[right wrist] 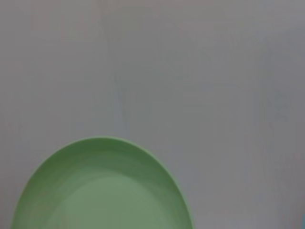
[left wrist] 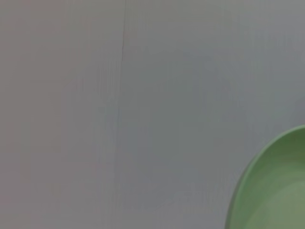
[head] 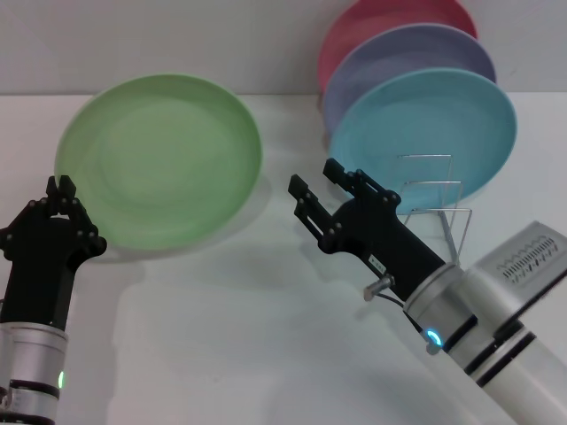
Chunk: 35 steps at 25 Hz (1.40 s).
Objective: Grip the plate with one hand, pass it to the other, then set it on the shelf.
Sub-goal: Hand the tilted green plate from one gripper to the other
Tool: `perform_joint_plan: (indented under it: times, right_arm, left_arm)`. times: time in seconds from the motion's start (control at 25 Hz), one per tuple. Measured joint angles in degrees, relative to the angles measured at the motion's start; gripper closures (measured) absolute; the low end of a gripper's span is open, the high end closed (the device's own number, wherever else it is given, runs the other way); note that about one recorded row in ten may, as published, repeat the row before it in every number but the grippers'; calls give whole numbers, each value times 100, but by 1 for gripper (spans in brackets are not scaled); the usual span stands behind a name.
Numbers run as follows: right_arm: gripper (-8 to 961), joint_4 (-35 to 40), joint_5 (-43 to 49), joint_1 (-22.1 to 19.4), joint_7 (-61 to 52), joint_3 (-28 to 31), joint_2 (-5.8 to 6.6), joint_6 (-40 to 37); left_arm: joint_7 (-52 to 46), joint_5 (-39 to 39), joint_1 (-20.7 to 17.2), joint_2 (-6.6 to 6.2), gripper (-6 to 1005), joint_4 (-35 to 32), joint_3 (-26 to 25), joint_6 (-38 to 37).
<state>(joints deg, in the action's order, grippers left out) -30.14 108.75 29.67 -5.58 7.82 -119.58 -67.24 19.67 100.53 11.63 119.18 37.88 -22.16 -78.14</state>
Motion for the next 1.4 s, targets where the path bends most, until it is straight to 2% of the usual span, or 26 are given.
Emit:
perform_joint_plan:
  times: [0.92,1.12,1.4]
  right_arm:
    - [445,-87,20,558,280,435,-4,875]
    - [555,-56,56,639,289,456,-4,1011]
    - [554,-77,59,660,486,500,-4,1120]
  left_arm:
    - [72,2,24,0,966,-43,95,-7]
    - [72,2,53,0,966,-41,140,1]
    - [72,2,58,0,965,-26,170,14]
